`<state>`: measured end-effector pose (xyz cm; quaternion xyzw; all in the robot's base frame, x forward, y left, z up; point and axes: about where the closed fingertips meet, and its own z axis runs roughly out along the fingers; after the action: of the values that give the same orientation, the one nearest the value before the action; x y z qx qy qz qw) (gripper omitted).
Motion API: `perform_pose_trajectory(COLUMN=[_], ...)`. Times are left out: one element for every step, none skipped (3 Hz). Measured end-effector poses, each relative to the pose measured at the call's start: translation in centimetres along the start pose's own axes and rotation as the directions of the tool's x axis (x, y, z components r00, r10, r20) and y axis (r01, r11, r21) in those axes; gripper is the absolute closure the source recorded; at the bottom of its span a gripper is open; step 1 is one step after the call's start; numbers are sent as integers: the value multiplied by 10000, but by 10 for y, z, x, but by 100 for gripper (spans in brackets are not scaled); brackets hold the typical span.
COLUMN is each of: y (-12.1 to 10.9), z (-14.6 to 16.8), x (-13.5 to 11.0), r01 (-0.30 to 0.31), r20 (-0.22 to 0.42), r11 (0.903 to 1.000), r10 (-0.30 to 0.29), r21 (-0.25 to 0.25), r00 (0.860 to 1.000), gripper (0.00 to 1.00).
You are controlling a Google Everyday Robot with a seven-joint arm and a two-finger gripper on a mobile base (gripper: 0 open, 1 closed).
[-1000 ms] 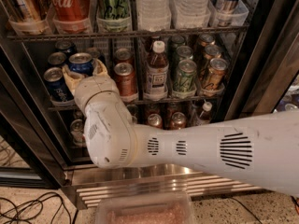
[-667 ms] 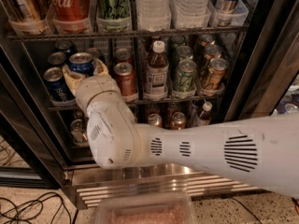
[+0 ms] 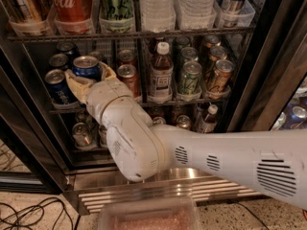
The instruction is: Pick pepsi can from middle shelf of fridge
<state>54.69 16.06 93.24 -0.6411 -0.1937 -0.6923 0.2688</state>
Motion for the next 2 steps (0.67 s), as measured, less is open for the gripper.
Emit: perform_pose_trajectory(y=[0,20], z=[-16,-33], x=[3,3], r01=[-486,-1591], r20=[-157,-23], r11=[9974,9866], r10=[495,1593], r21=[525,372], r00=[9987,9872], gripper=[100,100])
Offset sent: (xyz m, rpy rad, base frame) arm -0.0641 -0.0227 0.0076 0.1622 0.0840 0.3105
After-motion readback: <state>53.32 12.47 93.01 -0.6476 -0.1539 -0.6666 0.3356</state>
